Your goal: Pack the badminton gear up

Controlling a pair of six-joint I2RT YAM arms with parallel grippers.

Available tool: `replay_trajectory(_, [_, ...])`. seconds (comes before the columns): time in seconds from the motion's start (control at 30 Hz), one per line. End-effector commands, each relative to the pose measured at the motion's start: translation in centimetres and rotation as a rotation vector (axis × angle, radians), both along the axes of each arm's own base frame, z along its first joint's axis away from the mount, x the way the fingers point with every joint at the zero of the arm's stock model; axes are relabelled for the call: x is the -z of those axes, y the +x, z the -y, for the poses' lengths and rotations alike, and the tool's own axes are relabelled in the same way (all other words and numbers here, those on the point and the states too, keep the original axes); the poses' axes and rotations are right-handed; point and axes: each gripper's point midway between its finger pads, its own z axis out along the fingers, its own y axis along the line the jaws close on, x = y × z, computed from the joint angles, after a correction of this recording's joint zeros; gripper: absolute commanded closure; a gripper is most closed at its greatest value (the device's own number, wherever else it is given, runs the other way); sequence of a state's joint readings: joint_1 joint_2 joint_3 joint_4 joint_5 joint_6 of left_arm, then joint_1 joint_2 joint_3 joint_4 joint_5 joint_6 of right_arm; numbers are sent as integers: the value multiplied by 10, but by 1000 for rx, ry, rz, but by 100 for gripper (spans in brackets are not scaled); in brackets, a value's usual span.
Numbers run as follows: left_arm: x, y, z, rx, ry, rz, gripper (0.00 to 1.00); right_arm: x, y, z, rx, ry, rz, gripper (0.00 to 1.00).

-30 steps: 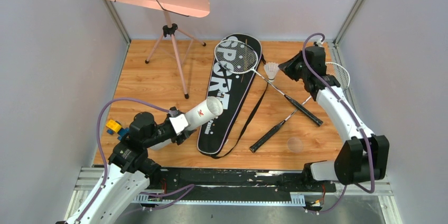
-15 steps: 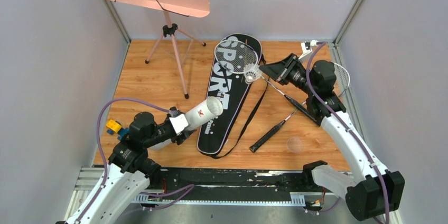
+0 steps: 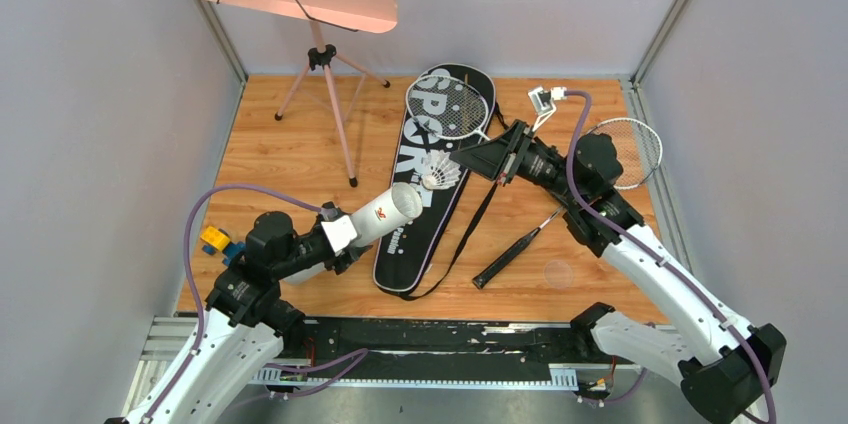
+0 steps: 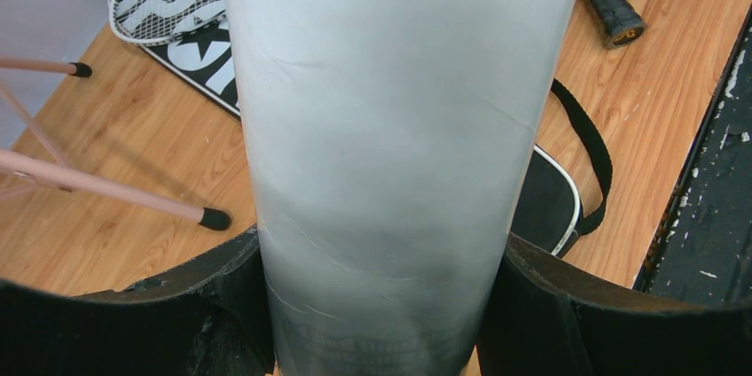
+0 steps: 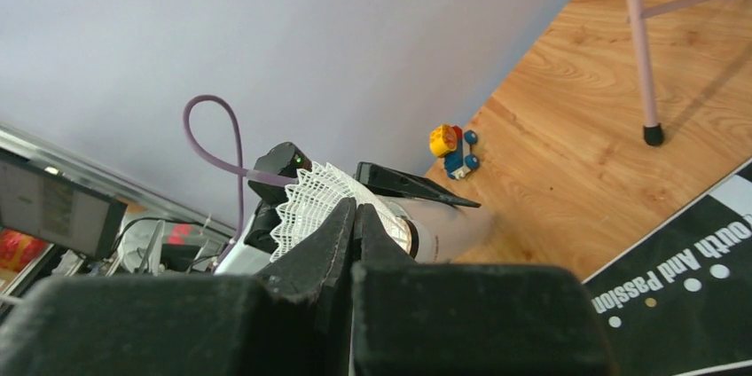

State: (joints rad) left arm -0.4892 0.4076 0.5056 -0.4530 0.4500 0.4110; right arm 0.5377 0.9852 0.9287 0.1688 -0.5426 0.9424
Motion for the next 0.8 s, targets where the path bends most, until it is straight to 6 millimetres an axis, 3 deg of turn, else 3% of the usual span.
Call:
replay_trajectory(0.0, [-22, 5, 3, 9, -29, 81, 38, -20, -8, -13, -35, 67, 43, 100])
replay_trajectory(0.17, [-23, 4, 3, 12, -31, 83, 38, -19, -16, -31, -91, 75, 39, 100])
replay_trajectory(0.33, [-23, 4, 3, 12, -32, 84, 38, -10, -19, -36, -95, 71, 19, 100])
replay_trajectory(0.63, [-22, 4, 4, 13, -32, 80, 38, 30, -13, -43, -99, -6, -61, 100])
replay_trajectory(0.77, [-22, 4, 3, 11, -31, 81, 38, 44, -12, -42, -85, -46, -90, 93])
